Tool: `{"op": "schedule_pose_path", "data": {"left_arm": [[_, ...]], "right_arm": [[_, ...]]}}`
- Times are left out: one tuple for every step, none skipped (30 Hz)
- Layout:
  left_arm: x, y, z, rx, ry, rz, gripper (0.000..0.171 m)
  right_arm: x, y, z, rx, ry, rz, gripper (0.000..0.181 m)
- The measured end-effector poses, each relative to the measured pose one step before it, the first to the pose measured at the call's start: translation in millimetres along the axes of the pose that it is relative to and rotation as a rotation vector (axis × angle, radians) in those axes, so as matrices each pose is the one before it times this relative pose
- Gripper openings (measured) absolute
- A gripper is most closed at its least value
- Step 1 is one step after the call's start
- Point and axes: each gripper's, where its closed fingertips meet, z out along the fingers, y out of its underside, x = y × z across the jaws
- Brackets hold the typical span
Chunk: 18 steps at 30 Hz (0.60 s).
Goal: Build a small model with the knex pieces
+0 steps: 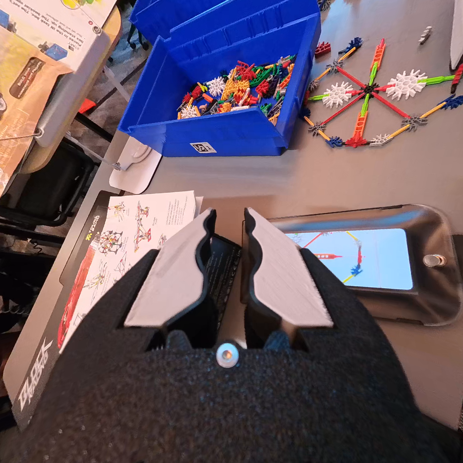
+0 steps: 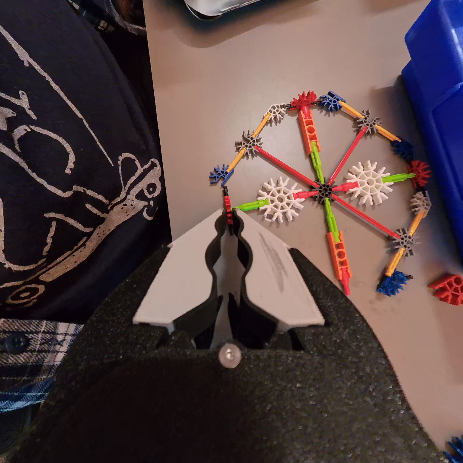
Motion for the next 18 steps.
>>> {"op": "schedule_pose_path", "data": {"left_arm": [[0.45,0.01,0.33,0.0004,0.0014,-0.0011,0.022],[0.57,-0.4,0.2,0.00285,0.0028,-0.0026,0.022],[0.49,-0.46,0.29,0.00227,0.0024,-0.0017,0.022],[0.21,-0.22,0.31,-0.00052,0.0,0.0004,0.022],[0.36,-0.27,0.5,-0.00069,0.0007,0.001,0.022],[0.76,-0.86,0.44,0.00131,0.0031,0.001,0.022],[0.73,-1.12,0.46,0.00202,0.0026,0.0014,0.022],[0.88,-1.39,0.55,0.00184,0.0032,0.0019,0.022],[1.35,-1.5,0.66,0.00184,0.0052,0.0029,0.022],[1.44,-1.59,0.91,0.0015,0.0056,0.0037,0.022],[1.47,-1.29,0.8,-0.00025,0.0055,0.0049,0.022],[0.85,-0.74,0.87,-0.00284,0.0027,0.0055,0.022],[0.48,-0.38,0.87,-0.00354,0.0012,0.004,0.022],[0.34,-0.25,0.53,-0.00219,0.0018,0.0018,0.022],[0.16,-0.4,0.24,0.00035,0.0009,-0.0001,0.022],[0.17,-0.34,0.11,0.00141,0.0004,-0.002,0.022],[0.42,-0.23,0.11,0.00162,0.0017,-0.0026,0.022],[0.85,-0.17,0.27,0.00125,0.0022,-0.0015,0.022]], "right_arm": [[-0.11,0.29,-0.27,0.0005,0.0008,0.0006,0.003],[0.16,0.16,-0.3,0.0006,0.0014,0.0007,0.003],[0.01,0.16,-0.16,0.0006,0.0009,0.0014,0.003],[0.14,0.32,-0.02,0.0002,0.0012,0.0016,0.004],[0.21,0.15,0.01,-0.0001,0.0021,0.0016,0.004],[0.0,0.25,0.07,-0.0006,0.0011,-0.0005,0.004],[-0.31,0.06,0.07,0.0001,0.0,-0.0014,0.004],[-0.32,0.04,-0.07,0.0007,-0.0005,-0.0001,0.004],[-0.21,0.13,-0.14,0.0005,0.0,-0.0003,0.004],[-0.08,0.13,-0.13,0.0004,0.0003,-0.0001,0.004],[-0.13,0.1,-0.1,0.0003,-0.0002,0.0023,0.004],[-0.31,0.05,-0.08,0.0008,-0.0012,0.0016,0.004],[-0.34,0.08,-0.12,0.0009,-0.0013,-0.0012,0.003],[-0.28,-0.08,-0.14,0.0016,-0.0003,0.0,0.003],[-0.17,-0.17,-0.22,0.002,-0.0003,0.0016,0.003],[0.01,0.29,-0.14,0.0005,-0.0004,0.0008,0.003],[0.02,0.18,-0.08,0.001,0.0008,-0.0003,0.003],[-0.1,0.03,-0.28,0.0024,0.0,-0.0007,0.003]]}}
